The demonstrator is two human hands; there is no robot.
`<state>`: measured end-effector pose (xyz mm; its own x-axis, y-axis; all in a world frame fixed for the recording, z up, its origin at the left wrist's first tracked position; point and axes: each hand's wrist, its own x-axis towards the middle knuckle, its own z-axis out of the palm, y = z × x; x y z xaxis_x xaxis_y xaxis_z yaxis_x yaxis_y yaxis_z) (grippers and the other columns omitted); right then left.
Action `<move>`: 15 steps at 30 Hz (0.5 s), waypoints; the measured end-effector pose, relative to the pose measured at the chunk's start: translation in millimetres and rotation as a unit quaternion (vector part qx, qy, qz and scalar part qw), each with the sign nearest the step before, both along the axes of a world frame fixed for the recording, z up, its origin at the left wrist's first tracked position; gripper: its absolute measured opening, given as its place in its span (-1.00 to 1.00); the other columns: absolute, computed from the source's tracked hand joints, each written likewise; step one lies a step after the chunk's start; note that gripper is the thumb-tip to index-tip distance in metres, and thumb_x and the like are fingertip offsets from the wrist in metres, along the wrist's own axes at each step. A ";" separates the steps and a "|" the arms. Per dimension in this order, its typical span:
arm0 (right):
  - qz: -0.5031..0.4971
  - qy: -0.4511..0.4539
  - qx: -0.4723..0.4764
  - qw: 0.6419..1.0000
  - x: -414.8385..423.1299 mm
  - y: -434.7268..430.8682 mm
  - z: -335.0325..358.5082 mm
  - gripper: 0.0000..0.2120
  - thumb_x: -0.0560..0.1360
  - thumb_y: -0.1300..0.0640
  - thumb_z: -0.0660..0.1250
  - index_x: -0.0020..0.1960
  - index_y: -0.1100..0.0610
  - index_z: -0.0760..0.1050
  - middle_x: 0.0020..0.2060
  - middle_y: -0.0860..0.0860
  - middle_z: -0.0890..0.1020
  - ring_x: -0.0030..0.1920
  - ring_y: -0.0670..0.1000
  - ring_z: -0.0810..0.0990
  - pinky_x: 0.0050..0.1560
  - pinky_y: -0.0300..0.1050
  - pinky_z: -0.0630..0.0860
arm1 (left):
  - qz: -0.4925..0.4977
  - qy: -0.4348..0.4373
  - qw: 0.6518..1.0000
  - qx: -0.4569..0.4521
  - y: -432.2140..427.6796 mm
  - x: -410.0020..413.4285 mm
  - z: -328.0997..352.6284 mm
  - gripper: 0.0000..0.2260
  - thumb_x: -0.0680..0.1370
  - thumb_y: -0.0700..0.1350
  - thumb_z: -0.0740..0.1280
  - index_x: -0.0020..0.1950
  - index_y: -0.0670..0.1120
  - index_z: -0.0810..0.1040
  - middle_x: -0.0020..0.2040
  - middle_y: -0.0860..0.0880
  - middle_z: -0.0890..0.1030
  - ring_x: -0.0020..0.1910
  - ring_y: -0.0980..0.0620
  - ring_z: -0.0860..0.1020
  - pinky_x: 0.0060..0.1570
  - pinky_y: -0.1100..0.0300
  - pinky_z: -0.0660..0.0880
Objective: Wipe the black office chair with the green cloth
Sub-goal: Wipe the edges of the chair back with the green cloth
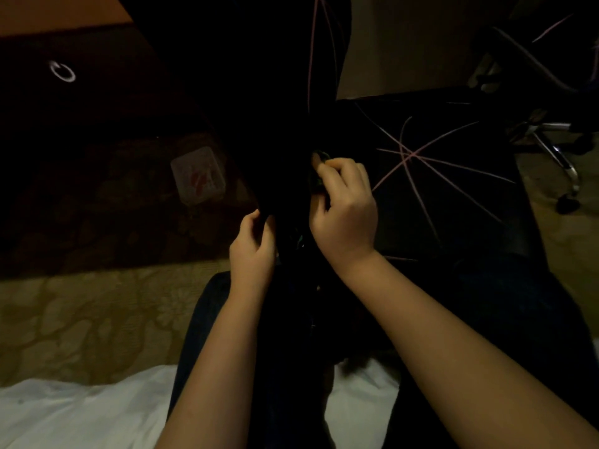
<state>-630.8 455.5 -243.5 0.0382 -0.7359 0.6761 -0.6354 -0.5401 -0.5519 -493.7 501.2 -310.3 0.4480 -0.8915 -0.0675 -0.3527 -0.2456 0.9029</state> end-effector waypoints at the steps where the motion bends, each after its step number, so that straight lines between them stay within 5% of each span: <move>1: 0.000 0.006 0.003 1.000 -1.0 0.7 -5.7 -0.79 0.45 0.39 0.29 0.04 0.32 0.61 -0.08 0.19 0.60 -0.06 0.16 0.57 -0.18 -0.11 0.55 | 0.001 0.000 1.000 -0.001 0.1 0.2 0.5 -0.62 0.63 0.16 0.17 0.36 0.00 0.45 -0.04 0.24 0.53 -0.15 0.55 0.47 -0.27 0.59 0.36; 11: 0.004 -0.010 0.087 0.996 -4.1 3.9 -55.8 -0.74 0.50 0.27 0.27 0.15 0.31 0.58 -0.08 0.18 0.60 -0.06 0.15 0.57 -0.19 -0.06 0.54 | -0.016 0.039 0.999 0.001 3.9 -3.5 13.0 -0.61 0.63 0.13 0.16 0.38 -0.03 0.41 -0.03 0.18 0.53 -0.23 0.47 0.50 -0.23 0.45 0.46; 15: 0.027 0.103 0.227 0.968 -3.1 0.5 -79.9 -0.61 0.52 0.24 0.30 0.35 0.22 0.48 0.10 0.19 0.59 0.13 0.20 0.54 -0.02 0.01 0.53 | -0.021 0.052 0.998 -0.005 4.2 -2.8 13.8 -0.63 0.63 0.11 0.17 0.38 -0.02 0.41 0.01 0.21 0.52 -0.16 0.51 0.49 -0.23 0.54 0.40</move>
